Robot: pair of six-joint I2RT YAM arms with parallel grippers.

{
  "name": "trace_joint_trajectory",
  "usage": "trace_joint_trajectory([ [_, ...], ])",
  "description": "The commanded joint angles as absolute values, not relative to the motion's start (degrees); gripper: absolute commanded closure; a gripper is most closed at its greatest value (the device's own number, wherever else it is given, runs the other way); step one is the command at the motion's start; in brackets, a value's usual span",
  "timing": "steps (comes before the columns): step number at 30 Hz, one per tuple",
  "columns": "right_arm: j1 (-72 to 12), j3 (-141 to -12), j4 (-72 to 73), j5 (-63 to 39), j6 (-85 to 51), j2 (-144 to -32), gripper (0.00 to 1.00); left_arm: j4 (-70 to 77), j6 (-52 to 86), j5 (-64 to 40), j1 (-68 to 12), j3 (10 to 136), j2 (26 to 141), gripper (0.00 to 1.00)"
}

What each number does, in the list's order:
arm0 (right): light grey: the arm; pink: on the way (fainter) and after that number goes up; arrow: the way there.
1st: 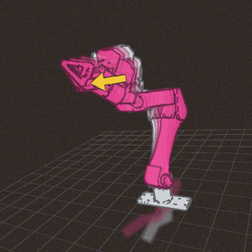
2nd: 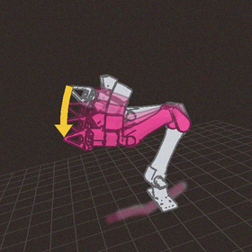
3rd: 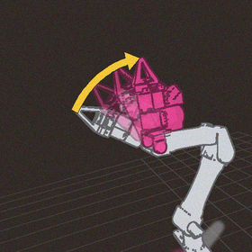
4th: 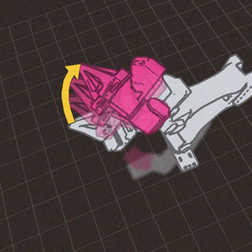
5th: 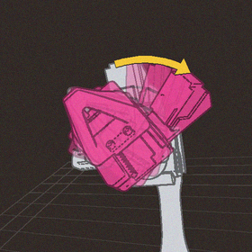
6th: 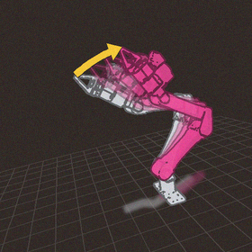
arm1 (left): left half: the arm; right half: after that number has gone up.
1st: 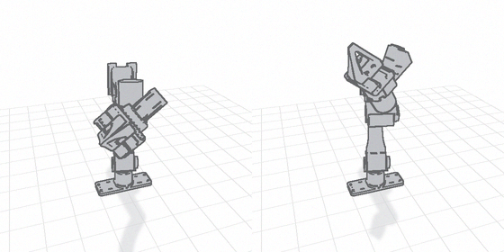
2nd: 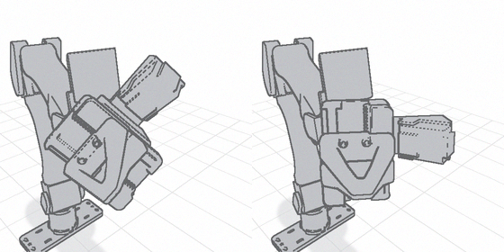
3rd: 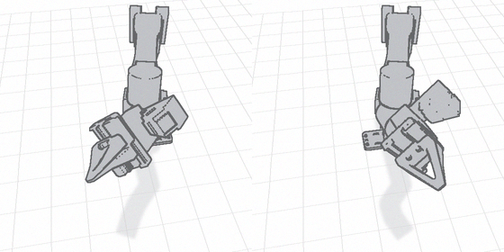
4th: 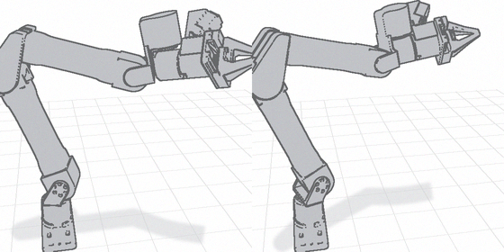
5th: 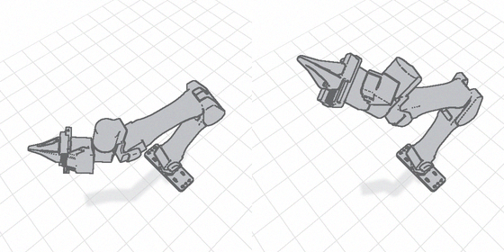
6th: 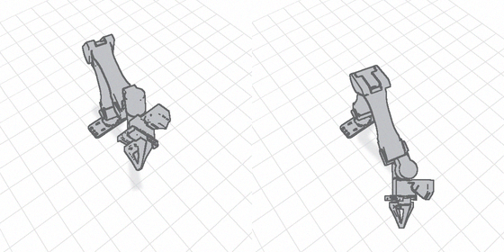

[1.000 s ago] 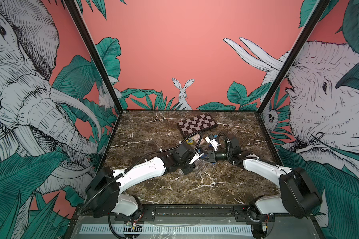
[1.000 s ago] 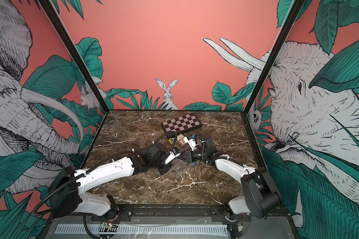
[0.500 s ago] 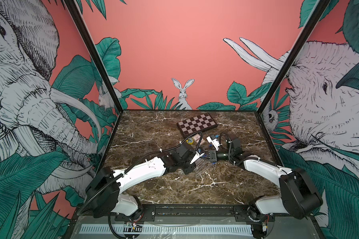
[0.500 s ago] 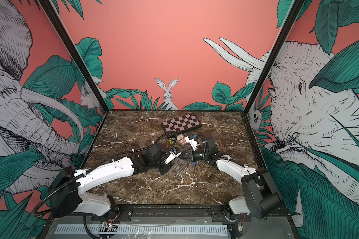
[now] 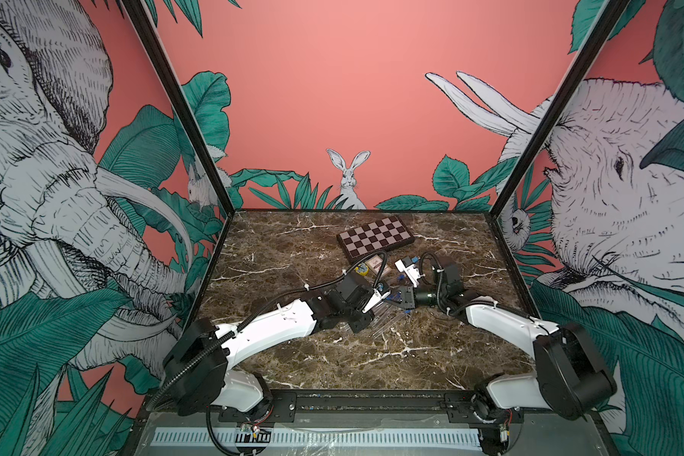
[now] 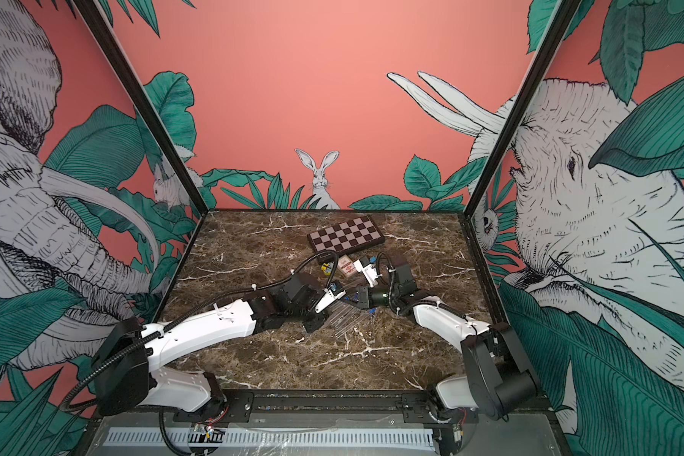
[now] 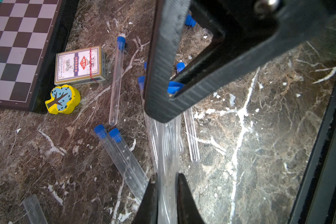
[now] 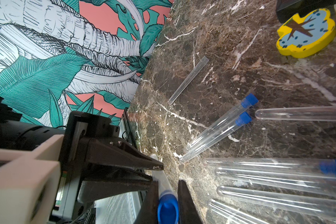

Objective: Remove stoppers from test tubes
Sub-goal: Open the stopper on the test tube, then place the test tube at the center of the board.

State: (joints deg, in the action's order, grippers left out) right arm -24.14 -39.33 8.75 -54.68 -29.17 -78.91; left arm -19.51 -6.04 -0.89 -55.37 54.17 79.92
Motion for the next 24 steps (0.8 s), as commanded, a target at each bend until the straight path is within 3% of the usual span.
trace_joint_trajectory([
  [1, -22.3, -38.8, 12.1, -53.3, -29.4, -76.7, 0.85, -25.8, -6.0, 2.8, -54.7, 53.8, 79.8, 0.92],
  [18, -21.7, -40.2, 7.0, -51.6, -26.9, -76.6, 0.86, -24.9, -4.8, 3.5, -54.3, 52.8, 78.5, 0.92],
  [24, -21.5, -41.7, -2.7, -45.8, -21.6, -76.6, 0.87, -28.3, 0.1, 5.5, -47.2, 53.4, 78.4, 0.92],
])
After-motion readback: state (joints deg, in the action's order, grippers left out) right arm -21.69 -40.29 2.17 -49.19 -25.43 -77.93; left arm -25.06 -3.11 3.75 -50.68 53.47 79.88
